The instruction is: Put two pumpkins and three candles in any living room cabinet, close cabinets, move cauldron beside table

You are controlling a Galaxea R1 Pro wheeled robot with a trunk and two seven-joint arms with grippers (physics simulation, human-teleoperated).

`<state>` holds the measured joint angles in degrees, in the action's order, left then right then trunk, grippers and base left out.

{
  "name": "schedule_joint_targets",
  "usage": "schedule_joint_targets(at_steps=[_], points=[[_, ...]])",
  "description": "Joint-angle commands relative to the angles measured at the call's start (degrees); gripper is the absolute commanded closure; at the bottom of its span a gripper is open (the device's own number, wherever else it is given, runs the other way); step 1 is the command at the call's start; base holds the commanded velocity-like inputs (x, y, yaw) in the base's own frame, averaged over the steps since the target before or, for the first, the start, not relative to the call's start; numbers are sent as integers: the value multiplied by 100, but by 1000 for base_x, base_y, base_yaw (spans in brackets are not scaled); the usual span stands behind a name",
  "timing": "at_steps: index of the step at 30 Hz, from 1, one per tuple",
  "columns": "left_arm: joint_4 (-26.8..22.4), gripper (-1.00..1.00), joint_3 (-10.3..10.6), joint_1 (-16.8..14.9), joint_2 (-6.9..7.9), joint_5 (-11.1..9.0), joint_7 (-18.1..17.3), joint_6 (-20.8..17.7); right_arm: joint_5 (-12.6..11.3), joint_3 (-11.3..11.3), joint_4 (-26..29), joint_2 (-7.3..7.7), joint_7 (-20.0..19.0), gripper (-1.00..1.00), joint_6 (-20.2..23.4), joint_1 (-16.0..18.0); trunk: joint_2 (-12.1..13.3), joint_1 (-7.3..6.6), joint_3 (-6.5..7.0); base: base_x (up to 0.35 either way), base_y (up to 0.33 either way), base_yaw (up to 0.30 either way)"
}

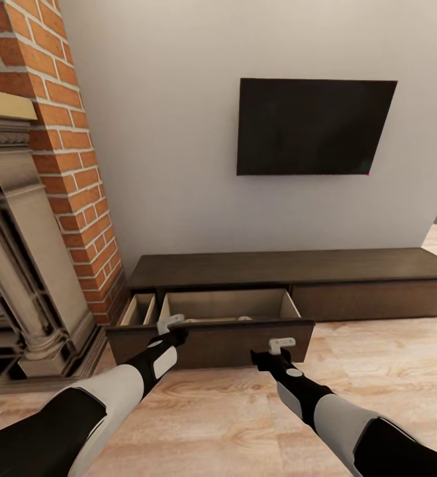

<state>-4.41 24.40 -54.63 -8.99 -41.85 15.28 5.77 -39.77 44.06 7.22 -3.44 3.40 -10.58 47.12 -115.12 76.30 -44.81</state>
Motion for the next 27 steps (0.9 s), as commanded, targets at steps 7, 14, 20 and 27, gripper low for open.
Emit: schedule_joint_targets(at_steps=[7,14,20,27], points=[[-232,-100,109,-4,-26,708,34,197,-39,43,94,1,21,-100,-334,7,-285,153,-132,0,0,0],[-374,-100,127,-4,-60,869,45,370,-39,34,122,14,8,-100,-356,8,-565,307,-257,0,0,0],[-383,-100,120,-4,-59,1388,59,446,-39,40,132,10,0,-100,-365,8,-806,439,-365,0,0,0],[40,-100,105,33,-59,1559,27,1163,-39,43,209,8,25,-100,-515,8,-1087,593,-491,0,0,0]])
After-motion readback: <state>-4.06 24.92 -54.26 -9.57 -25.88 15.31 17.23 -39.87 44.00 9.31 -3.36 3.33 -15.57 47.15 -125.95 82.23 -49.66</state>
